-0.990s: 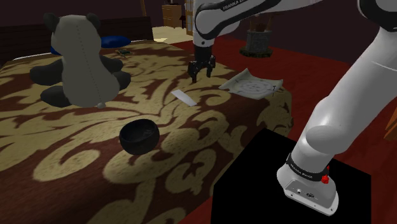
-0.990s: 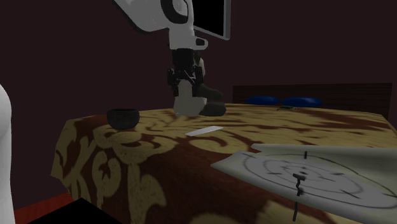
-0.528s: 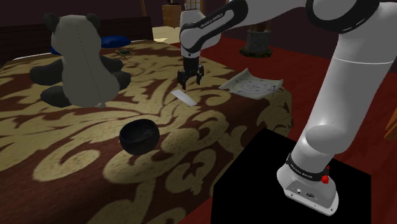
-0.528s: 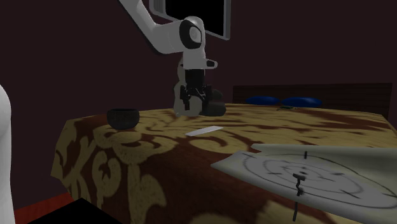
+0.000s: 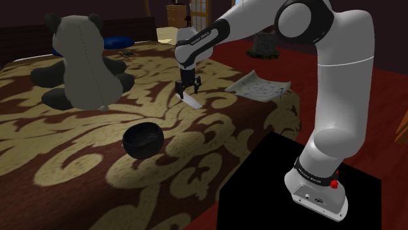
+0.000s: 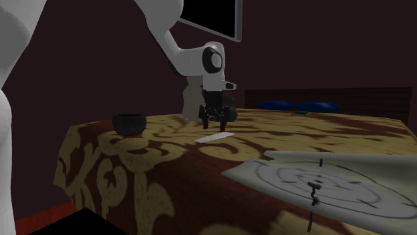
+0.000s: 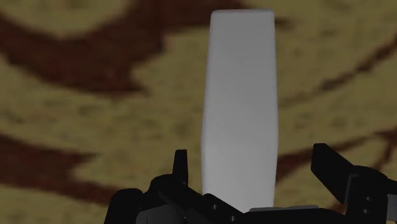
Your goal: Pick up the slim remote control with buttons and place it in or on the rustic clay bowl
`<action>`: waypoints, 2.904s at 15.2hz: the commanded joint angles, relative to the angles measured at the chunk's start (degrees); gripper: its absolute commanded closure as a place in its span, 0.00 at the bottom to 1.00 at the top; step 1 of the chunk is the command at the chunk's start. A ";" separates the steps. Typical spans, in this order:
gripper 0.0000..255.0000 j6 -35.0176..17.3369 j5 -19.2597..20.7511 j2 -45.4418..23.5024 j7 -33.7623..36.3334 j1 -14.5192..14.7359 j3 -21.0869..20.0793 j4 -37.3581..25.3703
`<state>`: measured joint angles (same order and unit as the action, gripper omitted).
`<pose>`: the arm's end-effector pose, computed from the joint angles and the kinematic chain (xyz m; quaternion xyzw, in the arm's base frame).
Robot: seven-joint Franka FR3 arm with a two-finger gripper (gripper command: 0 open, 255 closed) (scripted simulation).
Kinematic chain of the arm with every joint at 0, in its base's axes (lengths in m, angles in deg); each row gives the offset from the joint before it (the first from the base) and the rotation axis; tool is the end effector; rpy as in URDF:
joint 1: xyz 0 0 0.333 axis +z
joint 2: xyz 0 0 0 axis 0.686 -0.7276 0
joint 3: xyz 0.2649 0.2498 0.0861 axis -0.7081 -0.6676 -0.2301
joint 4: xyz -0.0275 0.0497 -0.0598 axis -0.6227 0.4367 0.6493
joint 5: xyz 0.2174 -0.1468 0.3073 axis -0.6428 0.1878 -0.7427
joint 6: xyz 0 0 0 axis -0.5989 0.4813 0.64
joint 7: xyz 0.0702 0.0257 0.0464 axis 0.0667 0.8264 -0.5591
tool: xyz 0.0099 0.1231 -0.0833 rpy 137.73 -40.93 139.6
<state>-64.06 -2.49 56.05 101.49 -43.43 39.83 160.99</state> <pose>0.6781 0.0201 0.3685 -0.9953 0.0972 -0.0044 0.0034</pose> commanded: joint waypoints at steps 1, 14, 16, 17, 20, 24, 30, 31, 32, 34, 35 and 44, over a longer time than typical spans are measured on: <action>0.00 -1.10 0.00 -0.97 -0.05 -0.07 0.06 0.14; 1.00 -3.97 0.07 -2.67 -0.01 -0.04 0.08 1.31; 1.00 -3.96 0.07 -2.68 -0.01 -0.04 0.08 1.28; 1.00 -3.95 0.07 -2.68 -0.01 -0.04 0.08 1.28; 1.00 -3.95 0.07 -2.69 -0.01 -0.04 0.08 1.28; 1.00 -3.36 0.05 -2.29 -0.01 -0.04 0.08 1.07; 1.00 0.50 -0.03 -0.23 -0.05 -0.07 0.04 -0.72; 1.00 1.16 -0.04 0.08 -0.05 -0.07 0.03 -1.07; 1.00 1.81 -0.05 0.40 -0.06 -0.07 0.03 -1.40; 1.00 3.14 -0.08 0.97 -0.07 -0.08 0.02 -2.16; 1.00 3.81 -0.09 1.22 -0.07 -0.08 0.01 -2.59; 1.00 10.02 -0.16 3.17 -0.10 -0.09 -0.02 -6.84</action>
<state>-54.76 -2.66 59.28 101.36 -43.54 39.82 154.93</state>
